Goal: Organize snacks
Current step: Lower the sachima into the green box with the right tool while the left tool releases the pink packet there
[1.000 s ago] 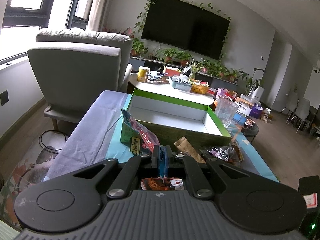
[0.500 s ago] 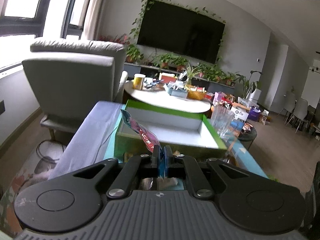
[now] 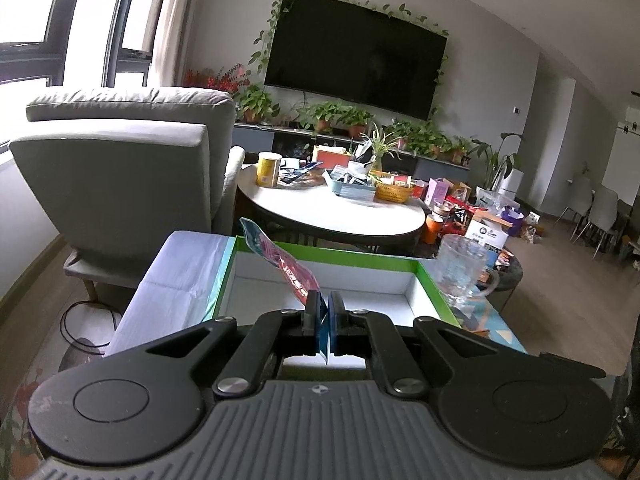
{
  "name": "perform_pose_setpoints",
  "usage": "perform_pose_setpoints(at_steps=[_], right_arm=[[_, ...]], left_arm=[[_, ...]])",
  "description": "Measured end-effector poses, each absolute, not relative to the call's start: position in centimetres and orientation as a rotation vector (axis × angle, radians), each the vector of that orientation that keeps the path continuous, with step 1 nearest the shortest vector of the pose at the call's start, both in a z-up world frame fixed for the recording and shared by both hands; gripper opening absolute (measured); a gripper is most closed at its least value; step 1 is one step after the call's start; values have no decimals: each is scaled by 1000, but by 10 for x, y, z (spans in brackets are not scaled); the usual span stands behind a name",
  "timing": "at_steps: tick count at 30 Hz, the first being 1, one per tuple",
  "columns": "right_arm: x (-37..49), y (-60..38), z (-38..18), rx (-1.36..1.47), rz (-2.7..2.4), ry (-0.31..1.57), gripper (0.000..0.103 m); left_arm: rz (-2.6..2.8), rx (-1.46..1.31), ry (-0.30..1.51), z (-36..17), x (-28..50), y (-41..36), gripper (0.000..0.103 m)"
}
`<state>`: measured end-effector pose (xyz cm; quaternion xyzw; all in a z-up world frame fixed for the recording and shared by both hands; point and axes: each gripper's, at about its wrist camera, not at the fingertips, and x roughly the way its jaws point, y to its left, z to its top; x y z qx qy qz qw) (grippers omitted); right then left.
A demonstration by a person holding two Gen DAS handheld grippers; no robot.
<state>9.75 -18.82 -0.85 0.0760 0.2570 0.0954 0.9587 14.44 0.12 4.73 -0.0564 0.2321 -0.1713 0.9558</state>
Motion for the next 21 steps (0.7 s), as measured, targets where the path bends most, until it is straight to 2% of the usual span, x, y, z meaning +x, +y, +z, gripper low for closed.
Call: perform_pose_setpoints(at_steps=[10, 21], right_arm=[[144, -190, -25, 134, 130, 554, 55], [160, -180, -40, 93, 129, 618, 55]], left_arm=[[-331, -111, 579, 2, 205, -5, 4], [-324, -114, 660, -22, 221, -4, 4]])
